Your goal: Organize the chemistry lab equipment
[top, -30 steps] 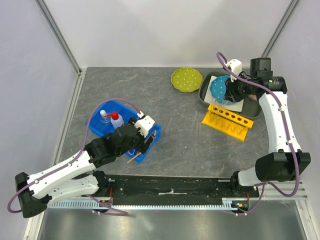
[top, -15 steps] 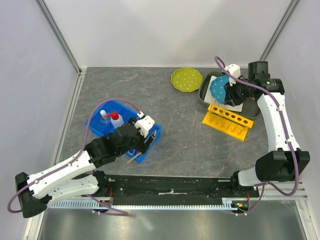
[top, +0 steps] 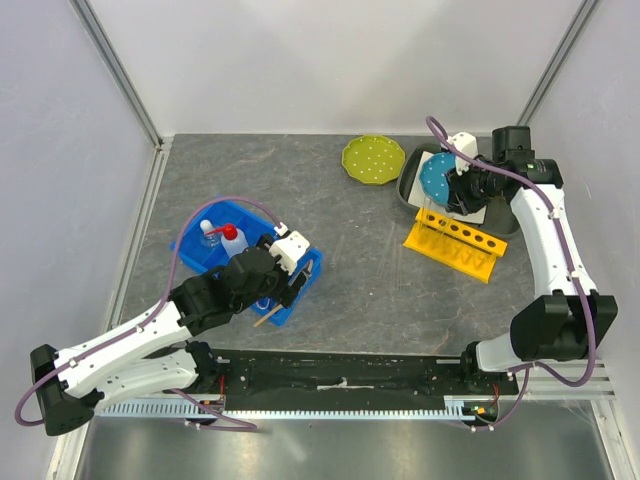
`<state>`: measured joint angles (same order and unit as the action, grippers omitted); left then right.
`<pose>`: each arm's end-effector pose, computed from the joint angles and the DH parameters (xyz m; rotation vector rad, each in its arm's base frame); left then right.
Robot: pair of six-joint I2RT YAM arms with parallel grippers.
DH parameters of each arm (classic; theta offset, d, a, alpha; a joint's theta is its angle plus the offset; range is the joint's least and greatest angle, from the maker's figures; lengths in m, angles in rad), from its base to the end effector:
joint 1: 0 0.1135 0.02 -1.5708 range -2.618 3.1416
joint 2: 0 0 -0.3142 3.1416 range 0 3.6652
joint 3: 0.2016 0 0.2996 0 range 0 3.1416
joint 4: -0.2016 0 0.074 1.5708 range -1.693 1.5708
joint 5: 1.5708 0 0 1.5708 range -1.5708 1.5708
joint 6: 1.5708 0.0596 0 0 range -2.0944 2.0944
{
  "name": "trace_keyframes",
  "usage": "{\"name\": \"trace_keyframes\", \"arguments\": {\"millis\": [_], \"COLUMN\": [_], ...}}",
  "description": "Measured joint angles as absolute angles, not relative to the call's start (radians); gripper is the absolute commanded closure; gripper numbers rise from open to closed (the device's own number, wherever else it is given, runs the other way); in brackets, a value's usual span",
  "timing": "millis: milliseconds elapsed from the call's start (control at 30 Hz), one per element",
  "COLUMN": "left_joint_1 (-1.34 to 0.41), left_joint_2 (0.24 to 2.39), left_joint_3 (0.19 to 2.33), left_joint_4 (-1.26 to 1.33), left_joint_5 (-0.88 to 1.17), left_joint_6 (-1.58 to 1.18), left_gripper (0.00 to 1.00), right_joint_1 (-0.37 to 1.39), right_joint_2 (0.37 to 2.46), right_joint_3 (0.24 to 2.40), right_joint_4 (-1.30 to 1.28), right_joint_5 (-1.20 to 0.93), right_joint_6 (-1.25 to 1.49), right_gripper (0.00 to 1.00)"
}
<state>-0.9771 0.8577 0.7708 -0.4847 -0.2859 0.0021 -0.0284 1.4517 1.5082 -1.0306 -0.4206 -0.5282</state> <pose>0.1384 -0.1750 0.3145 0.8508 1.9511 -0.2727 0.3450 0.0145 0.3957 -0.7597 2.3279 0.2951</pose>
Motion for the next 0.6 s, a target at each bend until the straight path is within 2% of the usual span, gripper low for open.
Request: {"name": "trace_keyframes", "arguments": {"millis": [367,467,600], "left_joint_1": [-0.977,-0.977,-0.977], "left_joint_2": [0.868,0.87,0.873], "left_joint_3": [0.771,0.771,0.771], "left_joint_4": [-0.485,-0.485,-0.485], "left_joint_5": [-0.285,-0.284,-0.281], "left_joint_6": [0.002,0.002,0.002], "left_gripper": [0.16,0.16,0.16], "right_joint_1": [-0.012,0.004,0.023], "right_joint_2": [1.493,1.515,1.545], "right_joint_3": [1.439,1.432,1.43], "right_joint_4": [-0.977,-0.962,-0.947], "right_joint_5": [-0.419,-0.412,-0.408], "right_joint_6": [-0.528,-0.528,-0.526], "right_gripper": [0.78,0.72,0.58]}}
